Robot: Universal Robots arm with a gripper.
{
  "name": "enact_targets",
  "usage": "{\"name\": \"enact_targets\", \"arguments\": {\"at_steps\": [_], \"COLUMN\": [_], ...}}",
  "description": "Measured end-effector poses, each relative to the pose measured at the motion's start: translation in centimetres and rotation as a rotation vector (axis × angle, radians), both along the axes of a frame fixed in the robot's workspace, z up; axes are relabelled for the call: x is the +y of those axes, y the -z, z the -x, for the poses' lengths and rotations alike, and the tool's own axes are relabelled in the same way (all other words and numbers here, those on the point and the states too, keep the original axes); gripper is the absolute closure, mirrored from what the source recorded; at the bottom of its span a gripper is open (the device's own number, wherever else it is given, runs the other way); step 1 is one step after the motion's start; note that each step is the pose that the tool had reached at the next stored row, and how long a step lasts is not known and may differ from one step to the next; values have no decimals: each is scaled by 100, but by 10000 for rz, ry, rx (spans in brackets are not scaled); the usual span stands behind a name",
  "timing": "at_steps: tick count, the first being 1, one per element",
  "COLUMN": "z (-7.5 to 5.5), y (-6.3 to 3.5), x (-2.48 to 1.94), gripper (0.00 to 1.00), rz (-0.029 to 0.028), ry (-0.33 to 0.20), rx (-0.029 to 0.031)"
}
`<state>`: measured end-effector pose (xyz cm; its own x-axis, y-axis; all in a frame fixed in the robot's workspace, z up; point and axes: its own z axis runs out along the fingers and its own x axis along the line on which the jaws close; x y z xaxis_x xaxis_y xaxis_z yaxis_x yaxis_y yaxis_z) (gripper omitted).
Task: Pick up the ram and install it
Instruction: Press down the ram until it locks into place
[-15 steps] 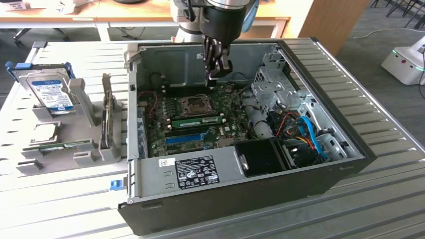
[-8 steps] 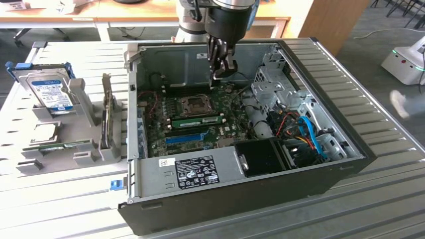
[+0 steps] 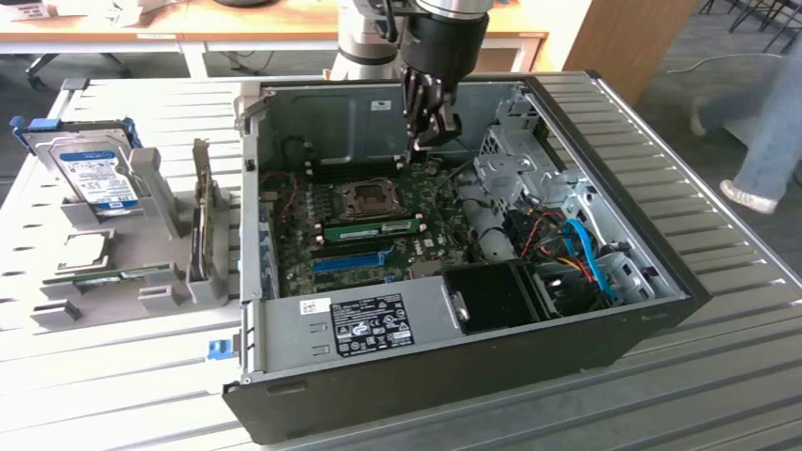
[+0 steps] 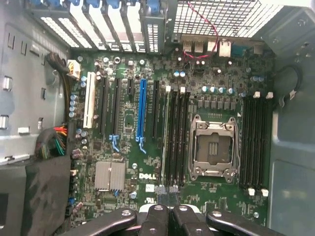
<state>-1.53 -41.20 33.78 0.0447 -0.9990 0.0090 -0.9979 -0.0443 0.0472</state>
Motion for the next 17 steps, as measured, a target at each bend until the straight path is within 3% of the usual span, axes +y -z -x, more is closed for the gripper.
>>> {"name": "enact_targets", "arguments": {"at_steps": [11,17], "z": [-66,-67], "y": [2,78], "x": [-6,-6], "gripper": [90,90], "rz": [2,1], "ry": [-77,-77], "rx": [1,0]}}
